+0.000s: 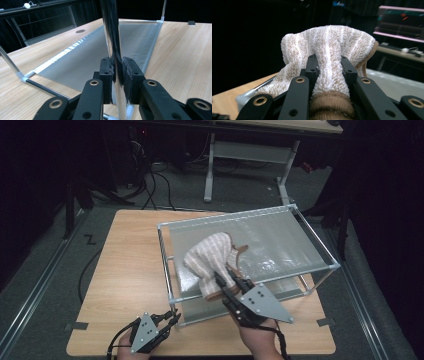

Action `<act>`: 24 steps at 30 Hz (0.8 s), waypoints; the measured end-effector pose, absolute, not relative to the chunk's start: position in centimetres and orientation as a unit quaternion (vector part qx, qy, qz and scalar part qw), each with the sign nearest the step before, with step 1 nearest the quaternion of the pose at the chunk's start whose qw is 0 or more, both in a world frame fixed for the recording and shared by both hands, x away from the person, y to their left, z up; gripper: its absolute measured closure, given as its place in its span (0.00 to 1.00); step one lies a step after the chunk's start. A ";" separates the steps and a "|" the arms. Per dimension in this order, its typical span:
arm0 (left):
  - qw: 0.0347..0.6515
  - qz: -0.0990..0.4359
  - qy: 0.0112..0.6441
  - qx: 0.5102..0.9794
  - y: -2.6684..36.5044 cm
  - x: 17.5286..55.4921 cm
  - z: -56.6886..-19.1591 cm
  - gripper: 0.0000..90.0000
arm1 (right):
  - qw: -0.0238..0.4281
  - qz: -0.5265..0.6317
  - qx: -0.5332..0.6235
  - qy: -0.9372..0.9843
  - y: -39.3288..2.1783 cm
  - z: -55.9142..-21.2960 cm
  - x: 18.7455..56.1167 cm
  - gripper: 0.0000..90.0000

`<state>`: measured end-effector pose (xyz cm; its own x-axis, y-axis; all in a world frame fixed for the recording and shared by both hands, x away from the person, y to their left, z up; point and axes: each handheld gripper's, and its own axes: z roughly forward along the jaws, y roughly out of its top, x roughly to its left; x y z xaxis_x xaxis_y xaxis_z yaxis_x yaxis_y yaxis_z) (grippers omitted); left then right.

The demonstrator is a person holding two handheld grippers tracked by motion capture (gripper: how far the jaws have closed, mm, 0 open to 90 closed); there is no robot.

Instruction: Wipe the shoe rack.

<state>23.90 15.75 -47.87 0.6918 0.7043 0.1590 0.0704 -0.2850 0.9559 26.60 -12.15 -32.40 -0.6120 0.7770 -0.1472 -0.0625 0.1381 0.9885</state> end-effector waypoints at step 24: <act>0.534 0.302 0.284 0.737 16.0 25.0 -47.9 0.87 | 0.388 0.529 0.382 0.651 -24.3 -37.2 21.1 0.82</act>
<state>25.01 15.97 -47.87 0.6564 0.7409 0.1422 0.0958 -0.2688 0.9584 21.13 -24.28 -37.20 -0.4075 0.9077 -0.1002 0.0869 0.1478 0.9852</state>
